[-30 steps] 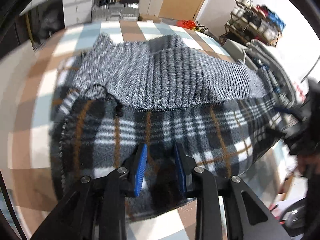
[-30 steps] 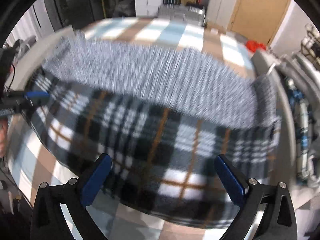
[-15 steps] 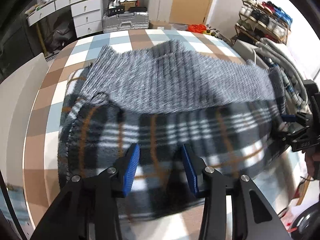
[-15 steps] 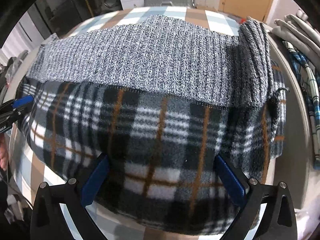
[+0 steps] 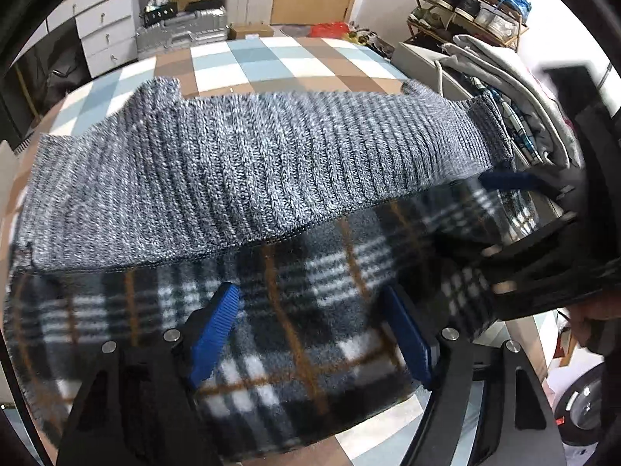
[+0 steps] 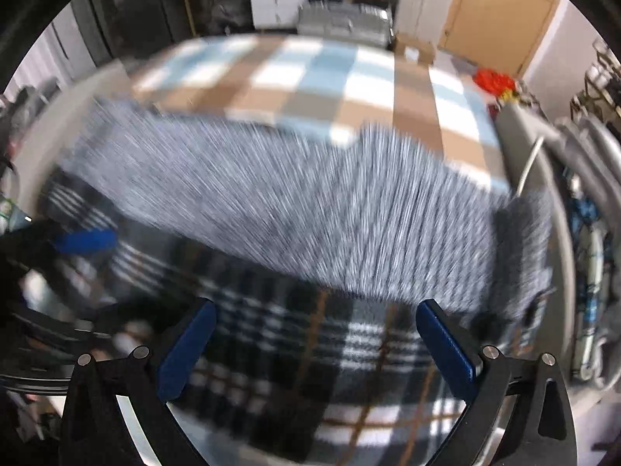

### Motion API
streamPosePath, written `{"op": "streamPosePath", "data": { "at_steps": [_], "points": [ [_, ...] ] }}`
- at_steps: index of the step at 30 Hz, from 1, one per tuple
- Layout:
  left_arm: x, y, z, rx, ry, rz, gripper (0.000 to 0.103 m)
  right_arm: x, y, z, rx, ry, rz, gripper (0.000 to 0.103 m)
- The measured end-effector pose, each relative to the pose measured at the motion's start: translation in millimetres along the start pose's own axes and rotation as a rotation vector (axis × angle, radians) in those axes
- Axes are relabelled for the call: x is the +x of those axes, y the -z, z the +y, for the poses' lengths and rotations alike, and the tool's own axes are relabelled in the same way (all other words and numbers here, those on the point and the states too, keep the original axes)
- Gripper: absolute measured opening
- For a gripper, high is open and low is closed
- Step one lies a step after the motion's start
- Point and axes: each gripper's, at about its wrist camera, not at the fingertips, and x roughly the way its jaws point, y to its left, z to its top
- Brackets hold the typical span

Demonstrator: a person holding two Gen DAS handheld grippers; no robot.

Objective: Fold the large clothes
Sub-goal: 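Smooth the folded jacket with both grippers open, then move the right gripper along the folded plaid edge of the jacket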

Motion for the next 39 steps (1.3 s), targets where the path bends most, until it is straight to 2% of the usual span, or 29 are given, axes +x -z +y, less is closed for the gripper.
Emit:
{"op": "streamPosePath", "data": {
  "at_steps": [1, 3, 5, 7, 8, 10, 13, 14, 17, 20, 23, 28, 31, 33, 37, 39],
  "points": [
    [0, 1, 1, 0.005, 0.007, -0.002, 0.074, 9, 5, -2, 0.014, -0.012, 0.004, 0.103],
    [3, 2, 3, 0.012, 0.021, -0.010, 0.076, 11, 18, -10, 0.083, -0.047, -0.065, 0.103],
    [7, 5, 2, 0.022, 0.030, -0.018, 0.083, 12, 26, -9, 0.117, -0.030, -0.124, 0.103],
    [6, 2, -5, 0.037, 0.009, -0.014, 0.083, 11, 27, -9, 0.117, -0.026, -0.128, 0.103],
    [4, 1, -6, 0.034, 0.000, -0.002, 0.083, 9, 27, -13, 0.134, -0.051, -0.124, 0.103],
    [-3, -2, -8, 0.022, 0.000, 0.019, 0.083, -3, 32, -20, 0.184, -0.113, -0.143, 0.103],
    [-26, -2, -16, 0.028, 0.061, 0.003, 0.083, -41, 58, -47, 0.318, -0.261, -0.241, 0.103],
    [-36, -2, -22, 0.044, 0.079, -0.013, 0.083, -55, 71, -55, 0.353, -0.284, -0.283, 0.103],
    [-47, -4, -40, 0.100, 0.052, -0.052, 0.083, -83, 111, -76, 0.457, -0.298, -0.356, 0.103],
    [-38, -9, -51, 0.126, 0.046, -0.031, 0.084, -83, 147, -95, 0.594, -0.396, -0.339, 0.103],
    [-21, -15, -50, 0.116, 0.043, -0.001, 0.083, -63, 181, -113, 0.765, -0.505, -0.304, 0.103],
    [-5, -18, -41, 0.082, 0.023, 0.036, 0.083, -39, 195, -126, 0.907, -0.620, -0.280, 0.103],
    [-8, -17, -34, 0.083, 0.031, 0.044, 0.083, -29, 184, -127, 0.918, -0.646, -0.266, 0.103],
    [-20, -19, -30, 0.084, 0.022, 0.027, 0.083, -27, 177, -125, 0.909, -0.623, -0.262, 0.103],
    [-51, -31, -8, 0.074, 0.018, -0.068, 0.084, -21, 161, -119, 0.878, -0.587, -0.234, 0.103],
    [-53, -40, 12, 0.043, -0.025, -0.083, 0.084, -16, 156, -119, 0.871, -0.584, -0.222, 0.103]
  ]
}}
